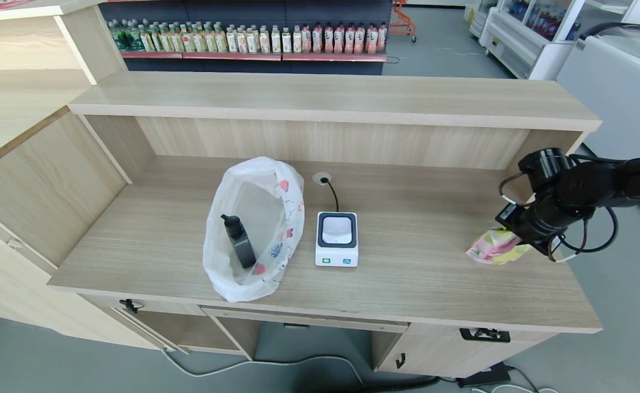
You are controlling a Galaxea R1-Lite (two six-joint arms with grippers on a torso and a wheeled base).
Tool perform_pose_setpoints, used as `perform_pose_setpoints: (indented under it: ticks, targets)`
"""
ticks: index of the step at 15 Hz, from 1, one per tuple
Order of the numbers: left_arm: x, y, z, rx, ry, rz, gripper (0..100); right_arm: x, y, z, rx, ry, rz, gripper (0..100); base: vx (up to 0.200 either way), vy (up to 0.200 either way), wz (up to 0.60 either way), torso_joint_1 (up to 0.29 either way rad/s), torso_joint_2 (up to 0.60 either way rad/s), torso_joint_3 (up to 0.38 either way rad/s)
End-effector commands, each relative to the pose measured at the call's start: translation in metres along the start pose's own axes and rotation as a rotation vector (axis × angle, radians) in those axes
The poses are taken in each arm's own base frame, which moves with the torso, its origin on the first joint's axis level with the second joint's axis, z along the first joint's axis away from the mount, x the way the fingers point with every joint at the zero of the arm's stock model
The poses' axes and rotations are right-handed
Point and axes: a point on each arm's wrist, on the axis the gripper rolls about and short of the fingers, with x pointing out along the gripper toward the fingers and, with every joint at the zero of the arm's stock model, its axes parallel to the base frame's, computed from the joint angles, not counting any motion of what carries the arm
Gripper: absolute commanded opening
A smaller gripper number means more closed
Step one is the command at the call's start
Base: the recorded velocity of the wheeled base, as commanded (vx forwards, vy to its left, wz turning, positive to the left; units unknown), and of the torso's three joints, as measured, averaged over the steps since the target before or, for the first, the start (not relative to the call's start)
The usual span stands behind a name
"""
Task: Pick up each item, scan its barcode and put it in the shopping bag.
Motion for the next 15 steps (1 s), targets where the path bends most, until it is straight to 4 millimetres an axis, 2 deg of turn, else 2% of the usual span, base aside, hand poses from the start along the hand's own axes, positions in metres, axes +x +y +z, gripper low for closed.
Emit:
perform_pose_setpoints:
  ticks: [1, 3, 4, 6, 8, 9, 10, 11, 12, 14, 15]
  targets:
    - [0.000, 0.000, 0.000, 0.000, -0.001, 0.000, 100, 0.023, -0.004, -0.008, -0.062, 0.012, -0.066, 0, 0.000, 0.000, 0.00, 0.000, 0.00, 0.000]
    - [0.000, 0.000, 0.000, 0.000, -0.001, 0.000, 100, 0.033, -0.001, -0.007, -0.115, -0.016, -0.063, 0, 0.000, 0.000, 0.00, 0.000, 0.00, 0.000]
    - [0.000, 0.000, 0.000, 0.000, -0.001, 0.000, 100, 0.029, 0.004, -0.007, -0.154, -0.033, -0.044, 0, 0.000, 0.000, 0.00, 0.000, 0.00, 0.000]
    - [0.000, 0.000, 0.000, 0.000, -0.001, 0.000, 100, 0.003, 0.017, 0.003, -0.198, -0.097, 0.060, 0, 0.000, 0.000, 0.00, 0.000, 0.00, 0.000]
    - [0.000, 0.000, 0.000, 0.000, 0.001, 0.000, 100, -0.057, 0.028, 0.019, -0.370, -0.141, 0.332, 0, 0.000, 0.000, 0.00, 0.000, 0.00, 0.000]
    - [0.000, 0.000, 0.000, 0.000, -0.001, 0.000, 100, -0.077, 0.028, 0.022, -0.448, -0.146, 0.422, 0, 0.000, 0.000, 0.00, 0.000, 0.00, 0.000]
    - [0.000, 0.000, 0.000, 0.000, 0.001, 0.000, 100, -0.108, 0.026, 0.025, -0.567, -0.164, 0.555, 0, 0.000, 0.000, 0.00, 0.000, 0.00, 0.000]
    - [0.000, 0.000, 0.000, 0.000, -0.001, 0.000, 100, -0.126, 0.022, 0.024, -0.647, -0.173, 0.634, 0, 0.000, 0.000, 0.00, 0.000, 0.00, 0.000]
    - [0.000, 0.000, 0.000, 0.000, 0.001, 0.000, 100, -0.159, 0.009, 0.018, -0.790, -0.190, 0.785, 0, 0.000, 0.000, 0.00, 0.000, 0.00, 0.000]
    - [0.000, 0.000, 0.000, 0.000, 0.001, 0.000, 100, -0.191, -0.023, -0.004, -1.007, -0.209, 0.956, 0, 0.000, 0.000, 0.00, 0.000, 0.00, 0.000]
    - [0.000, 0.000, 0.000, 0.000, 0.001, 0.000, 100, -0.198, -0.039, -0.019, -1.111, -0.228, 1.027, 0, 0.000, 0.000, 0.00, 0.000, 0.00, 0.000]
